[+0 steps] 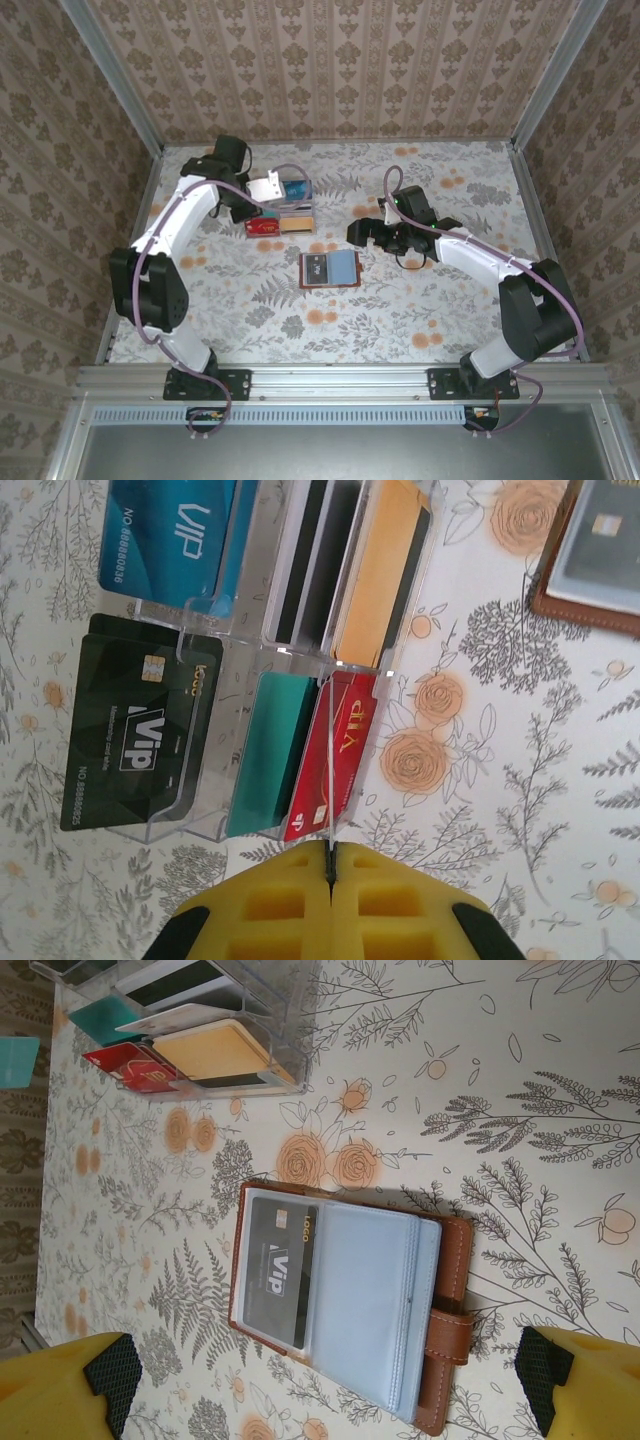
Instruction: Take the credit cards out of the card holder
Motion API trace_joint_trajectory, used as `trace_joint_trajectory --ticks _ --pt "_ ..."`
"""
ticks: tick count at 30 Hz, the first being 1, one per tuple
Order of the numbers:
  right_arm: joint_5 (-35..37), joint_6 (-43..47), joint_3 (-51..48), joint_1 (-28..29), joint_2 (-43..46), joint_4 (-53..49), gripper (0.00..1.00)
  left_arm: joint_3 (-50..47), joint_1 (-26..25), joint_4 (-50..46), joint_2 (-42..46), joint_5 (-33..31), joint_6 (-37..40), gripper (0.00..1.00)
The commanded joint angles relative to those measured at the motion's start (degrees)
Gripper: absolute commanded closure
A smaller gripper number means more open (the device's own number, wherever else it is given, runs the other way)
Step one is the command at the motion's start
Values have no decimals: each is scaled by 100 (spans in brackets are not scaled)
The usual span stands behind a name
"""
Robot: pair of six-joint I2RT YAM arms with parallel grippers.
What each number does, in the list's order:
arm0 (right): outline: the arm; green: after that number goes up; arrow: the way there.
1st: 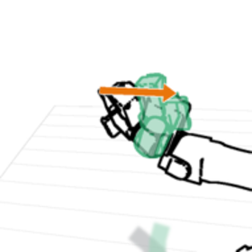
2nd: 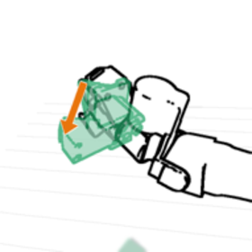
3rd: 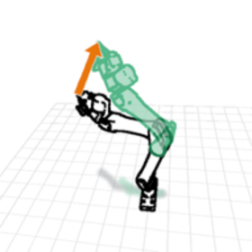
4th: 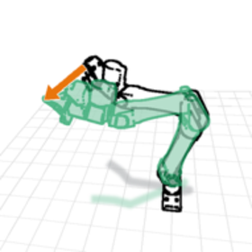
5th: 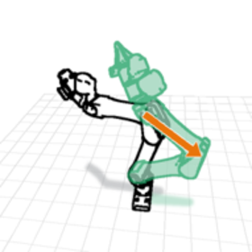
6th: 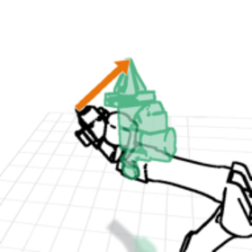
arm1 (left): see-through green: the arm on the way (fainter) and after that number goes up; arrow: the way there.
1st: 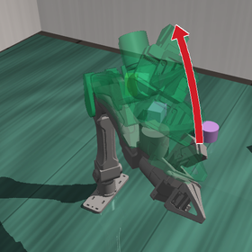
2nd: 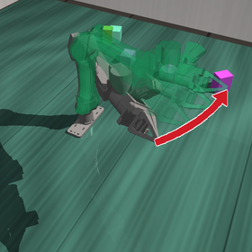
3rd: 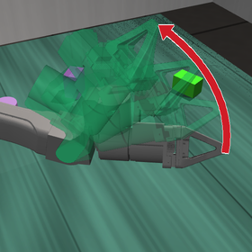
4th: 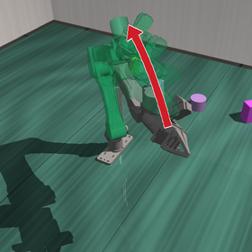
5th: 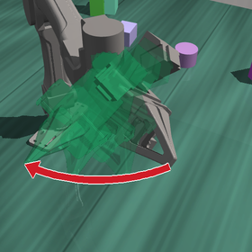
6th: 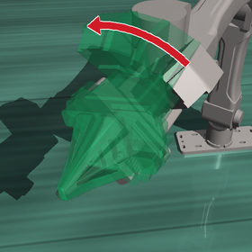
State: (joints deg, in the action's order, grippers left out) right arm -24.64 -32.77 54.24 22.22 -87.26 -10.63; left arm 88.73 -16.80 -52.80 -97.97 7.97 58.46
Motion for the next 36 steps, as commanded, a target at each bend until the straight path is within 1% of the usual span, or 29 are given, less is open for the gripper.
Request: trace_joint_trajectory --ticks 1,5,11,15,22,26,30,36 --pt "-156 105 71 -33 15 -114 0 371 41 -522 -321 -186 799 100" --pt "-175 61 4 -33 23 -63 0 495 62 -548 -647 -381 1338 100" --pt "-192 -15 -66 -33 52 5 0 944 89 -652 -1048 -386 1640 100" --pt "-164 43 -41 -33 69 -92 0 1169 92 -765 -1197 -370 1703 100" --pt "-152 25 -36 -34 45 -64 0 1203 99 -803 -1368 -471 1831 100" --pt "-146 25 -17 -33 40 -86 0 1216 98 -651 -1484 -540 1854 100" --pt "-148 21 15 -33 52 -129 0 1296 106 -499 -1540 -441 1763 100" --pt "-120 8 34 -33 48 -140 0 1372 98 -391 -1613 -461 1793 100"
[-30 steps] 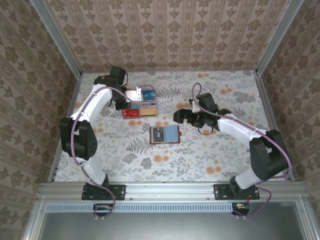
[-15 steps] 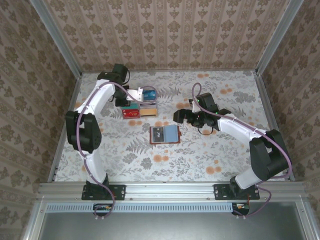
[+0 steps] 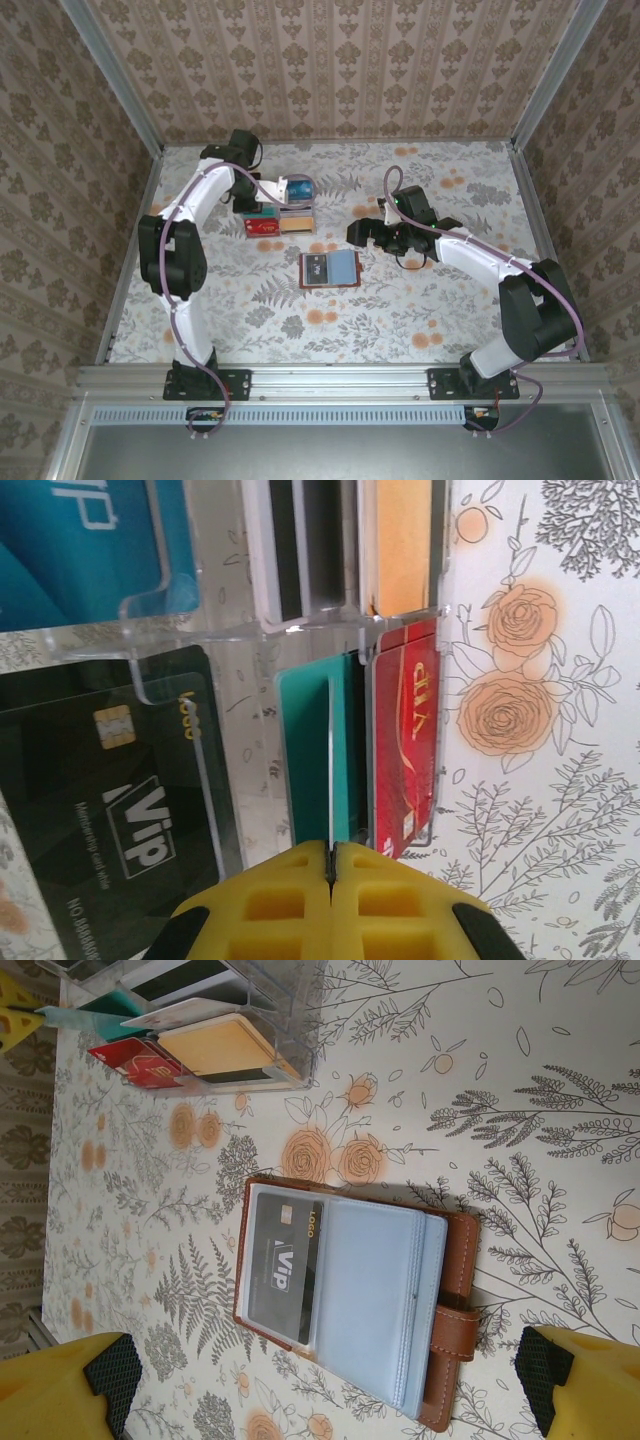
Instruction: Take the credit cards out of the card holder
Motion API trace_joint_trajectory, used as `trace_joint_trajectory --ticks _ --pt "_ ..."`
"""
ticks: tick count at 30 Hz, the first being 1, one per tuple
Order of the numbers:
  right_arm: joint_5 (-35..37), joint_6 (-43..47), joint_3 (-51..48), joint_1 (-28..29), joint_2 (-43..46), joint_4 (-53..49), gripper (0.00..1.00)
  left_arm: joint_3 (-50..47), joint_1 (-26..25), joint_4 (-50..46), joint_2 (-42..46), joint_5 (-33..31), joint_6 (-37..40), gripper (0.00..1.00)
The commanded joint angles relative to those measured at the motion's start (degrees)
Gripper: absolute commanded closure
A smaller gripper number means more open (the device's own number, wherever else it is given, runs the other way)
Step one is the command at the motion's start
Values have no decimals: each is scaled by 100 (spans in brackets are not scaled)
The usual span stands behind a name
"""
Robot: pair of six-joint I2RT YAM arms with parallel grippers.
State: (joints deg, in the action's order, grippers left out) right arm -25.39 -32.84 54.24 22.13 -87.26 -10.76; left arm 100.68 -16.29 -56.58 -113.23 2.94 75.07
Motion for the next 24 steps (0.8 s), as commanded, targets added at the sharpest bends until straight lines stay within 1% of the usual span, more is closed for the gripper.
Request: trace_joint_trajectory --ticks 1,12,19,21,24 --pt "-46 10 40 -25 49 -122 0 183 47 -13 -115 64 131 100" --pt "-41 14 35 -25 34 -144 0 246 -3 8 -388 252 17 100" --pt "-37 14 41 -25 7 -153 0 252 13 67 -449 139 34 100" --pt "-46 14 49 -24 -18 -145 0 258 21 133 -437 135 25 95" --pt "-74 -3 72 -25 -49 -118 0 253 21 223 -427 103 17 82"
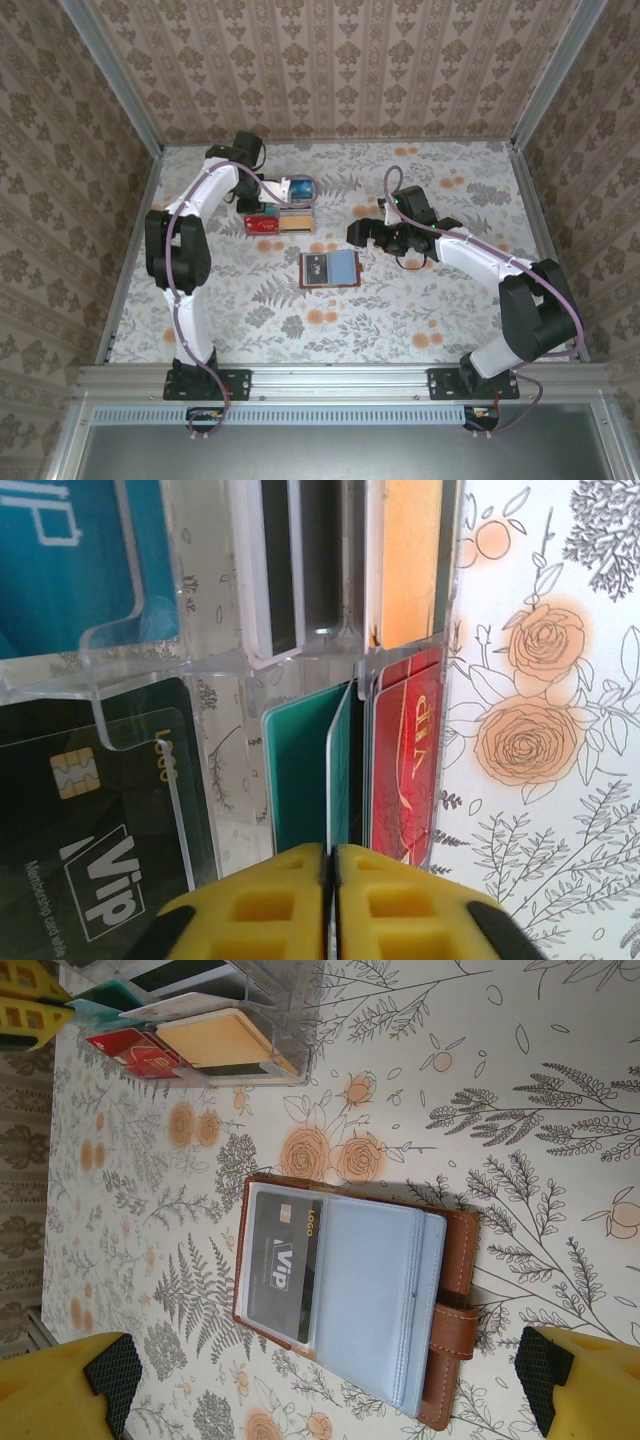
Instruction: Take the credit cards out of the card holder
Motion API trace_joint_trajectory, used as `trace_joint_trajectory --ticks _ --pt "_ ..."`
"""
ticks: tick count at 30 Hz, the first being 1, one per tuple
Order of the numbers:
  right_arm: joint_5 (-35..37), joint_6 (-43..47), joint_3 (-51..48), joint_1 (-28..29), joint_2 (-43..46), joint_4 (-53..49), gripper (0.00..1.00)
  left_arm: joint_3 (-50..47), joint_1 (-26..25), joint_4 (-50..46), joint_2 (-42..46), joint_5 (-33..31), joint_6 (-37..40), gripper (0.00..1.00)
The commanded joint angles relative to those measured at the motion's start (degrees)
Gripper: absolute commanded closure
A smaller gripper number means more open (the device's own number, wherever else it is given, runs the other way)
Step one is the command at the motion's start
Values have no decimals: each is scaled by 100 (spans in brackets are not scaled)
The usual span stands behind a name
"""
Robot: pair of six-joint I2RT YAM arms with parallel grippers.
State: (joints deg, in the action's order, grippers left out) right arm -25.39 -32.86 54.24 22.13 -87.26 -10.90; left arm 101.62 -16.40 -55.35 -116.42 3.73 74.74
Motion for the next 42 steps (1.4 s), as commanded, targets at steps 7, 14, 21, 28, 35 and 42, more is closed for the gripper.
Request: trace_joint_trajectory --ticks 7,14,21,28,35,42 --pt "-78 -10 84 -25 -67 -97 0 144 35 411 -44 -118 -69 71" --pt "159 182 188 72 -71 -332 1 92 48 847 531 226 -989 70" --pt "1128 647 589 736 -258 -1056 4 -438 54 1526 1551 171 -3376 67" --pt "1211 620 959 1355 -694 -1226 14 -2499 42 3145 3255 -104 -5684 61" --pt "1294 -19 1241 1713 -1127 -991 27 -3584 60 2976 4408 -432 -7658 55" --pt "960 -767 1406 1889 -1607 -501 38 -4510 245 3150 4796 513 -9045 44"
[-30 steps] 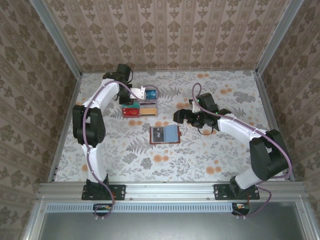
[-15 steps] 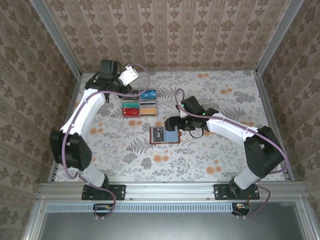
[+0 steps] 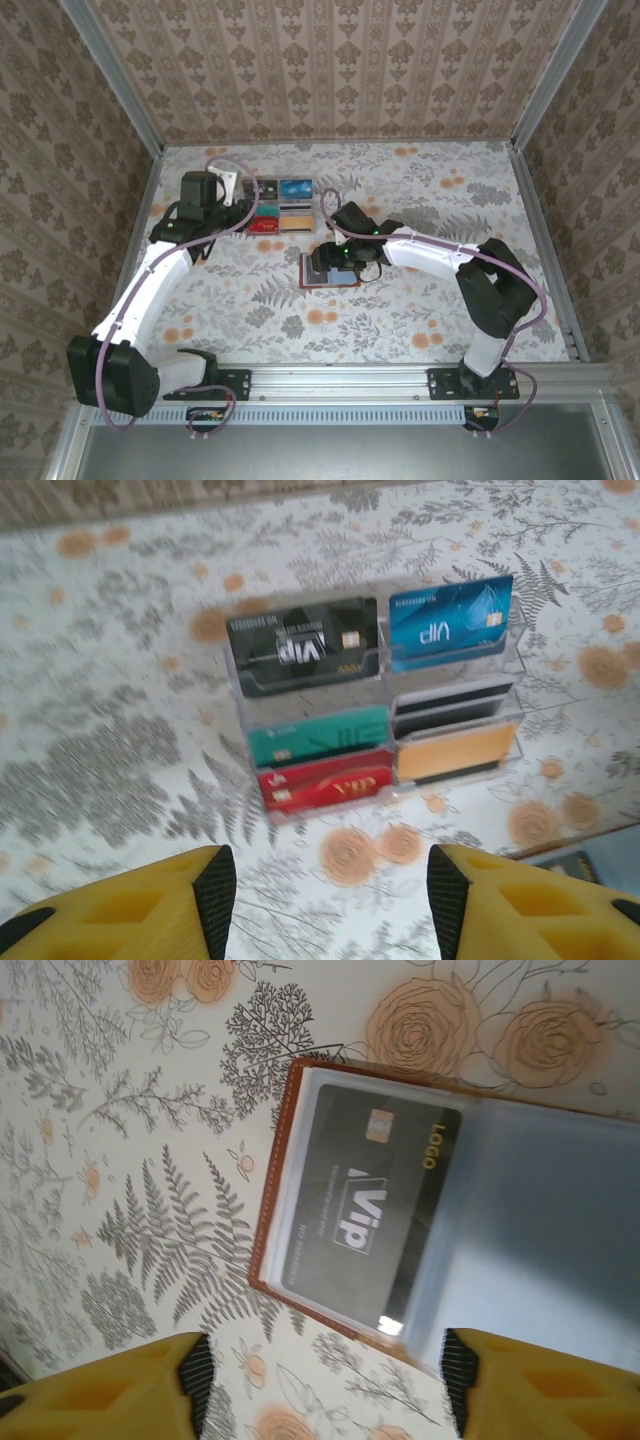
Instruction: Take the credit cards out of the card holder
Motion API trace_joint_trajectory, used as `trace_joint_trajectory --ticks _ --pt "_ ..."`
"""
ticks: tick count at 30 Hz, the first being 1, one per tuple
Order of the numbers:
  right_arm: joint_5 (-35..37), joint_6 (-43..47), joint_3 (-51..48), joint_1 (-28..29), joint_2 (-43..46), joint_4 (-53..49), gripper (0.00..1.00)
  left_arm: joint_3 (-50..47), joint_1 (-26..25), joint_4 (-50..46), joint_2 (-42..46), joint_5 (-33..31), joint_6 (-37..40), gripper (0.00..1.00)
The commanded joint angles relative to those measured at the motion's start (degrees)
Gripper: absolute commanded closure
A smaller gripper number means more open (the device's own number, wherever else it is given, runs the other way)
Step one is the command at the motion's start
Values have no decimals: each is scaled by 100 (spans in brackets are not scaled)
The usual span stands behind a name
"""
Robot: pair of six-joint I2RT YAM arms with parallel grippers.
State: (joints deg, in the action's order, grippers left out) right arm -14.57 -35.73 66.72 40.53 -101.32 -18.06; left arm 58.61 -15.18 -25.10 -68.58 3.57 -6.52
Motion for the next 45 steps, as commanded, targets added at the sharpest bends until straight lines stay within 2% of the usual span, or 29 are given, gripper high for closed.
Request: trace_joint_trajectory --ticks 1,3,4,5,13,21,25,27,33,37,45 --pt "-113 -557 149 51 -251 290 39 -218 166 -20 -45 622 -1061 43" --pt "-129 -610 193 42 -349 318 41 -267 225 -207 -150 814 -1223 35" --pt "-136 -651 238 42 -415 292 41 -386 226 -157 -152 931 -1264 21" --pt "-141 -702 261 29 -481 284 42 -557 226 -6 -128 996 -1353 1" --pt "-250 -829 185 -184 -735 339 51 -1244 151 759 -173 1504 -2090 0" --pt "-521 -744 113 -335 -879 450 64 -1128 -740 911 -942 1419 -3128 19" --pt "-829 -664 218 -392 -1001 488 70 -1089 -1248 1465 -1299 1578 -3564 29" --pt "-806 -684 242 -413 -1023 504 71 -1081 -1382 1764 -1518 1714 -3816 33" --pt "-699 -666 180 -485 -1050 450 72 -958 -1567 2048 -2200 1839 -4173 55" --pt "-722 -612 127 -510 -1051 474 76 -952 -1585 2099 -2402 1829 -4318 64" --pt "-904 -688 35 -563 -1058 611 78 -1043 -1634 2158 -2642 1693 -4575 74"
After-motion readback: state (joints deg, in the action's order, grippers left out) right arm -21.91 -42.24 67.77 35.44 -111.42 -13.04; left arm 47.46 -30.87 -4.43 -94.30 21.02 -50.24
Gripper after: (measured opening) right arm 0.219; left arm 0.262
